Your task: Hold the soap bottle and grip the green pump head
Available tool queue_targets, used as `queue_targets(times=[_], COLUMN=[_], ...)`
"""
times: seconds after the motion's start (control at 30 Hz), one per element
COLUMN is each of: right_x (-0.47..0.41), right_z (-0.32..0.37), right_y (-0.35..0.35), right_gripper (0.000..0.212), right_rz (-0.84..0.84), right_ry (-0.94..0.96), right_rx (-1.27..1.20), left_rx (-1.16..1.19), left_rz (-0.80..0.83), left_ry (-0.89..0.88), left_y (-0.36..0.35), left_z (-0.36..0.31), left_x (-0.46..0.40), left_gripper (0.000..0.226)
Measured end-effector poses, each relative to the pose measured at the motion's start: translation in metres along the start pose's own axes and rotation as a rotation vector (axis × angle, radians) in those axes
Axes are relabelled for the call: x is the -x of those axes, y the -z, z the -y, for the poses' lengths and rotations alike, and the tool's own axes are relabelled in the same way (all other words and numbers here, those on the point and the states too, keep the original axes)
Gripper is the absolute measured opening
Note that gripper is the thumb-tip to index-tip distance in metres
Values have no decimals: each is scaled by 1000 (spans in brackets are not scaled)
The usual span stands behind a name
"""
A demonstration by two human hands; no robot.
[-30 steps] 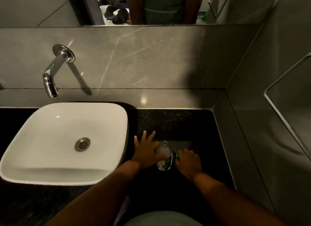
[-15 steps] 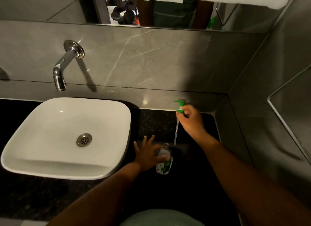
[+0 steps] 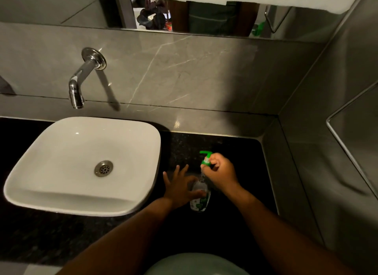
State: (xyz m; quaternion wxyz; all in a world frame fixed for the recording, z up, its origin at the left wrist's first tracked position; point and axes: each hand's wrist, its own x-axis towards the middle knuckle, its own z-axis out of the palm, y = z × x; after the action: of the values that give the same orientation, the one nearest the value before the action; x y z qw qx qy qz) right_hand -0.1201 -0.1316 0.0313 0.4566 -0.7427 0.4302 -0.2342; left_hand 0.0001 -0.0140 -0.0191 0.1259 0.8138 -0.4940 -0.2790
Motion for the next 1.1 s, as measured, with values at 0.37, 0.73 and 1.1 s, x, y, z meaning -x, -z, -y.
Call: queue_targets(times=[0.37,0.73,1.1], right_x=[25,21,21], right_z=[-11,-20,-21], right_y=[-6,-10,-17], right_gripper=[59,90,88], right_rz=[180,175,101], right_ry=[-114,-175,-175], right_rx=[-122,-161,-273], left_rx=[35,46,38], left_rz=[-62,-48,-74], left_ry=[24,59,9], left_y=[-9,-6,-10], left_z=[0,1,-4], left_x=[2,4,1], left_gripper=[77,74,87])
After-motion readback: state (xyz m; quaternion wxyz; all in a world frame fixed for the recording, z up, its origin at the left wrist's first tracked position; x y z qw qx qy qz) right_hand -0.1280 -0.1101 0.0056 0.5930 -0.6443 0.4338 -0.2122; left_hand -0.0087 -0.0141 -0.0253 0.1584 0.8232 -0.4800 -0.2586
